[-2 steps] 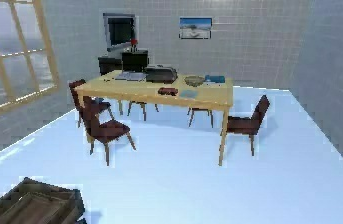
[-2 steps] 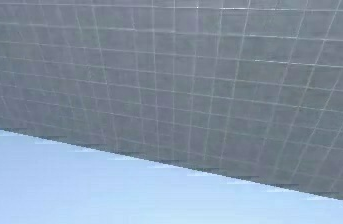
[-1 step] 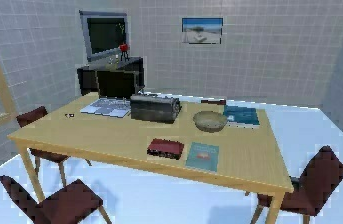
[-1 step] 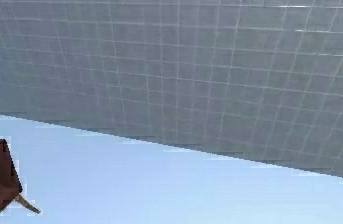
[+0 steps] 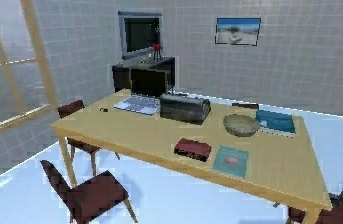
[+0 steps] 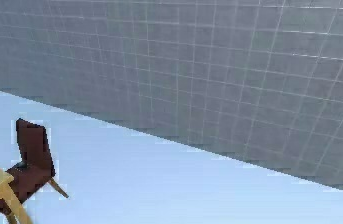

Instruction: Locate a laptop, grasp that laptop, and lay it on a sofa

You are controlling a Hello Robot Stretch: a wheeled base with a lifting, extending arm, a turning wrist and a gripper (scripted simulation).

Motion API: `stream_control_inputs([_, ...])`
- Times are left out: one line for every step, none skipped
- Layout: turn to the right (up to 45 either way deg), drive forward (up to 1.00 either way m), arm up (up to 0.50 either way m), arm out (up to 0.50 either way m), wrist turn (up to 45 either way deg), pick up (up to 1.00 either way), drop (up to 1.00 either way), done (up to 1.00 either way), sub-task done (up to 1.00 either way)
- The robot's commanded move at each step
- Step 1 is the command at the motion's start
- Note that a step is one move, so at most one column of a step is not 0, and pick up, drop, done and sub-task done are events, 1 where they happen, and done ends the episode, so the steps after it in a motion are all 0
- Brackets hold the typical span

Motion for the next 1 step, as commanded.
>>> stream_control_inputs([0.0, 0.2, 0.0, 0.0, 0.0, 0.0, 0.0, 0.0, 0.0])
